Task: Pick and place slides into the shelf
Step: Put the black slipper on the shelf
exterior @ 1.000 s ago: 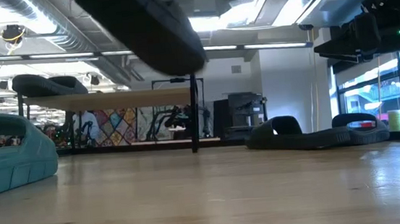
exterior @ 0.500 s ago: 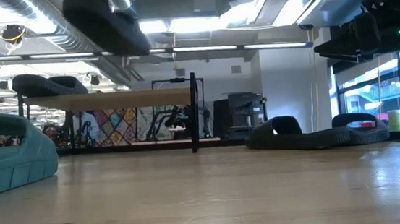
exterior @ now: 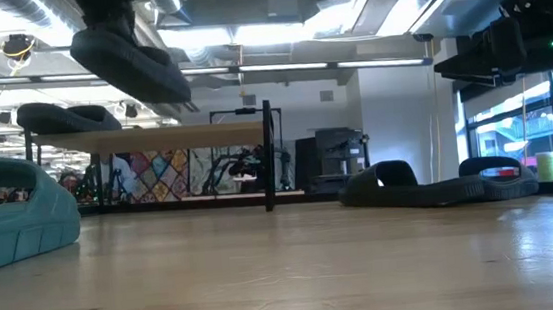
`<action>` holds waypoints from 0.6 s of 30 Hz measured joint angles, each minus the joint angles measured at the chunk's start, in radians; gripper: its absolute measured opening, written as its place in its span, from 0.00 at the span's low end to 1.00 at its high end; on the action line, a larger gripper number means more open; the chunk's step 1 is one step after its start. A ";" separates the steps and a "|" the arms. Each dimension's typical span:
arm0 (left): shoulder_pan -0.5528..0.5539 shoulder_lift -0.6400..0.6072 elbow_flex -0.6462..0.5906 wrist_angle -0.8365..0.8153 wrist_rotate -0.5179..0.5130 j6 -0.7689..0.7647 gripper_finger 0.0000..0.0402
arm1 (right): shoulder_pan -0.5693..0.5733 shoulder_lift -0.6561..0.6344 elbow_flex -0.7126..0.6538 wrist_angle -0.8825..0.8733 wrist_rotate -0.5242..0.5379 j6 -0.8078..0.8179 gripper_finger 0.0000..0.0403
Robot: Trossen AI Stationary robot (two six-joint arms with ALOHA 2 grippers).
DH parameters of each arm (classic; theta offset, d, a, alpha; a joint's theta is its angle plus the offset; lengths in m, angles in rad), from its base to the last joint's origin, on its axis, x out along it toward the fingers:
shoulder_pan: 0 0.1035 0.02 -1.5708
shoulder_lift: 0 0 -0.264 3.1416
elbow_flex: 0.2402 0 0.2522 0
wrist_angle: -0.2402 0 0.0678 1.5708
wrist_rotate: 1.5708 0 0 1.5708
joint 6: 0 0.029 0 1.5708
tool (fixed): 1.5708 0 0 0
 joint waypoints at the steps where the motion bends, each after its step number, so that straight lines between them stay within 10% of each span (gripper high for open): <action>1: 0.009 -0.016 -0.010 0.029 0.005 0.027 0.01 | 0.000 0.000 0.000 0.002 0.001 0.000 0.64; 18: 0.292 -0.049 -0.144 0.259 0.148 0.289 0.01 | 0.000 0.000 0.000 0.007 0.053 -0.003 0.64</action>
